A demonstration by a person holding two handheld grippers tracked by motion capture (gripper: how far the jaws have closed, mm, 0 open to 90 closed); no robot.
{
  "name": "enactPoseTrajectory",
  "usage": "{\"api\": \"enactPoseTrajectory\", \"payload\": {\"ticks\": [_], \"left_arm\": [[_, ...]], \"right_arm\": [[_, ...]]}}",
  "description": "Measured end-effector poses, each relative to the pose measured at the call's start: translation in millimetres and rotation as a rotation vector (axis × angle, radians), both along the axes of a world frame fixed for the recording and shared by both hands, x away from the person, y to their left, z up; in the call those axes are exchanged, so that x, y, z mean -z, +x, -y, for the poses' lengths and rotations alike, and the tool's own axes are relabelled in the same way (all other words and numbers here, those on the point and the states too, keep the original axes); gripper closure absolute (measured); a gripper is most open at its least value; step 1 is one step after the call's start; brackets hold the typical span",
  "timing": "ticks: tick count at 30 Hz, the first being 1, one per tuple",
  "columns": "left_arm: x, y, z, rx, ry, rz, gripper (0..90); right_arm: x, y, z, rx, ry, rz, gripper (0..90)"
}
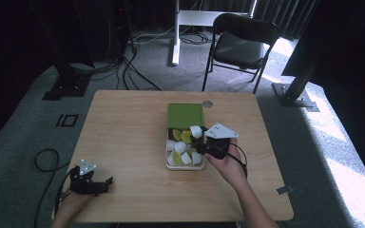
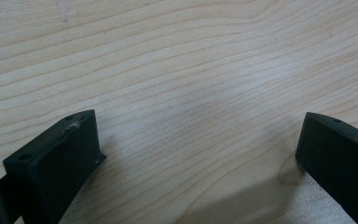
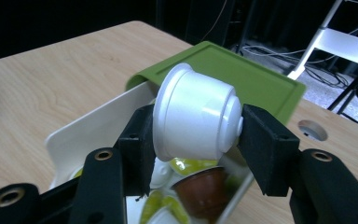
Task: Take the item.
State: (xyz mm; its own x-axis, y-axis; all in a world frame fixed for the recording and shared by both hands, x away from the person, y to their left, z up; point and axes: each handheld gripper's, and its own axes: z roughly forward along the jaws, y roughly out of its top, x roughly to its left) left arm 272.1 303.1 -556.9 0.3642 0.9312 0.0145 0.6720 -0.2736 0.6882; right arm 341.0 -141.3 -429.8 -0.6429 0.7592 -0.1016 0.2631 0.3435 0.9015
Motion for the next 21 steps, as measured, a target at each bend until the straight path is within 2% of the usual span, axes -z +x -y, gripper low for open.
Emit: {"api": "enactPoseTrajectory", "payload": {"ticks": [3, 8, 16, 21], "left_arm": [[0.0, 0.0, 0.0, -0.001, 0.000, 0.001, 0.7], [0.0, -0.1, 0.1, -0.001, -0.001, -0.001, 0.7], [-0.1, 0.0, -0.1, 0.001, 0.002, -0.001, 0.7], [-0.1, -0.1, 0.0, 0.001, 0.000, -0.002, 0.7]], "right_arm": [[0.2, 6.0, 11.0, 0.052, -0.005, 0.028, 47.5], [1.3, 14.5, 24.2, 0.105, 0.000, 0.049, 47.5], [9.2, 37.6, 50.8, 0.189, 0.003, 0.042, 47.5], [21.7, 55.3, 66.9, 0.242, -0.002, 0.018, 47.5]]}}
